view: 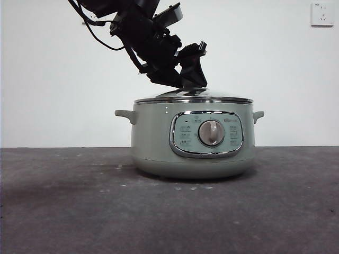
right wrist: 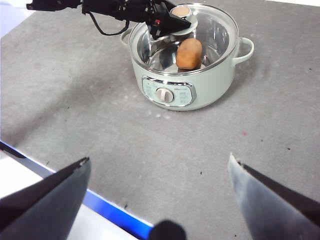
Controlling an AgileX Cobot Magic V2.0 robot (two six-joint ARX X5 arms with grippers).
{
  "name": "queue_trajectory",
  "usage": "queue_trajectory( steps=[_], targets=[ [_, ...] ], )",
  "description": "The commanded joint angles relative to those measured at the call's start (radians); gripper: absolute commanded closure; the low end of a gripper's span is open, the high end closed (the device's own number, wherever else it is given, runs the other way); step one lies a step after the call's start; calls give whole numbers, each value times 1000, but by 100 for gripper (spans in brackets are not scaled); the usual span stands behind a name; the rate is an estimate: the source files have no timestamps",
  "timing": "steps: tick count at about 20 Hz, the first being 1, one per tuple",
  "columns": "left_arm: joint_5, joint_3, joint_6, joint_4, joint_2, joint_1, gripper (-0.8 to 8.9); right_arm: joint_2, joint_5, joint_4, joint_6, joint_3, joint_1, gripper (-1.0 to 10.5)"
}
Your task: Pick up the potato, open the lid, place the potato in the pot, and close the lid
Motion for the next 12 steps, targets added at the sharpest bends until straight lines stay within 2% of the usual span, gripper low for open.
queue_trajectory(
  steps=[1, 4, 7, 8, 12],
  targets=[
    [5, 12, 5, -13, 13, -12, 820, -4, 1, -23, 4, -8, 0, 479],
    [6, 12, 4, -37, 13, -12, 787, -4, 1, -23, 3, -8, 0, 479],
    [6, 12, 4, -38, 13, -8, 475, -4, 2, -23, 4, -8, 0, 478],
    [6, 12, 2, -40, 11, -6, 425, -4, 2, -23, 4, -8, 0, 478],
    [6, 13, -4, -61, -18, 1, 427, -4, 40, -23, 4, -8, 0, 478]
  ],
)
